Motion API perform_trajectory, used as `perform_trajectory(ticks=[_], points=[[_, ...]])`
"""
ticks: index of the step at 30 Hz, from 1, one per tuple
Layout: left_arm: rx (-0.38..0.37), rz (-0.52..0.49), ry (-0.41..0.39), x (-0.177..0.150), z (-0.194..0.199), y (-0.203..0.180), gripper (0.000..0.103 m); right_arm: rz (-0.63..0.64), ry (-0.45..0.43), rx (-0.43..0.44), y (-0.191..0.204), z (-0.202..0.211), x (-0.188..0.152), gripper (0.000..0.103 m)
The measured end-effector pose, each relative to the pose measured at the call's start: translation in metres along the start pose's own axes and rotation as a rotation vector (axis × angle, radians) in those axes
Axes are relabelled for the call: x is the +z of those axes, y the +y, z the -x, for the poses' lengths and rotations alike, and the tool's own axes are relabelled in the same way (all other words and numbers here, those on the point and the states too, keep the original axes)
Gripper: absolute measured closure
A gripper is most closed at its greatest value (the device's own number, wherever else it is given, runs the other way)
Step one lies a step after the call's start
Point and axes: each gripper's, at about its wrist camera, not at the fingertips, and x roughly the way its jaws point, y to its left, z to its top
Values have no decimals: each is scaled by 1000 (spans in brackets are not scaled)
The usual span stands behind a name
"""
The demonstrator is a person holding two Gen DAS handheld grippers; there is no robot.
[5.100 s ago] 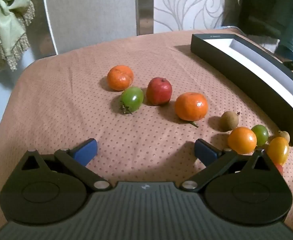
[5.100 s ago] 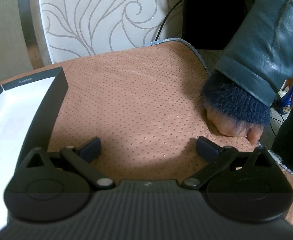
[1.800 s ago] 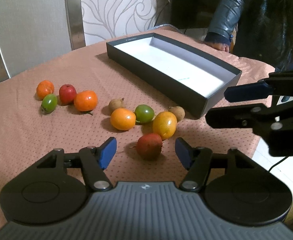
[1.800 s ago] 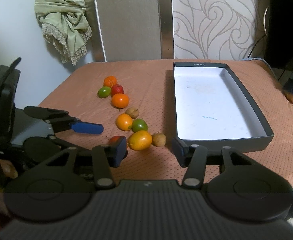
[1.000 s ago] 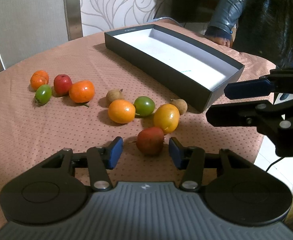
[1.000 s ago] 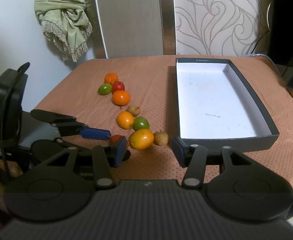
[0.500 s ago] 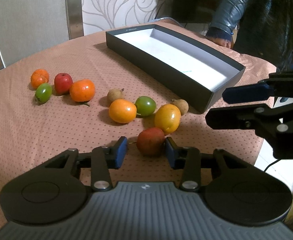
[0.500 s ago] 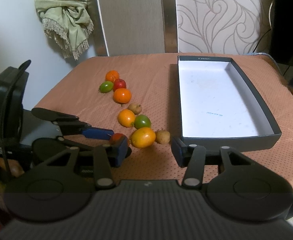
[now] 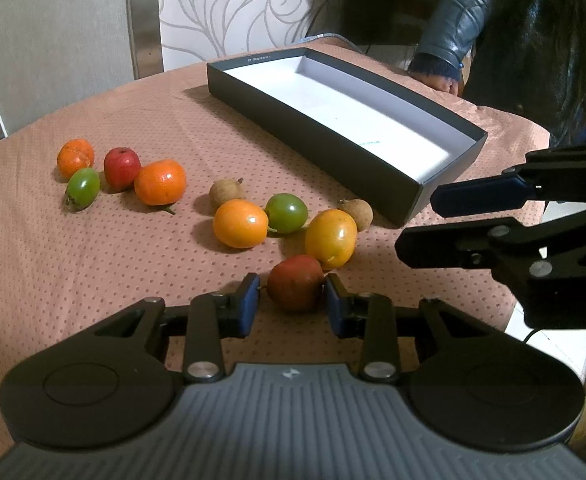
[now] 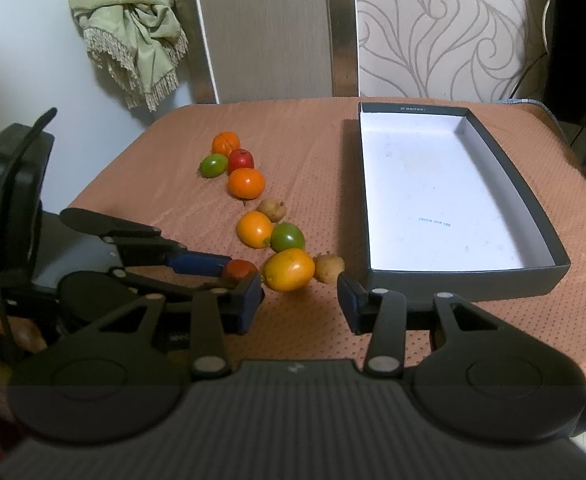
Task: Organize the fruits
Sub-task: 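Carry the reddish fruit in the left tool while the right tool carries the yellow-orange fruit over the box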
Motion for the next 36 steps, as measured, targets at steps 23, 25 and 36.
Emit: perform_trajectory(ticks=[23,25,36], points=[[98,51,-23,3,9,30,66,32,16,35,9,-21,5,57],[106,59,-23,2,10,34,66,29,17,37,10,-24,5,57],[138,77,-23,4,10,48,66,24,61,2,8,-45,6,57]])
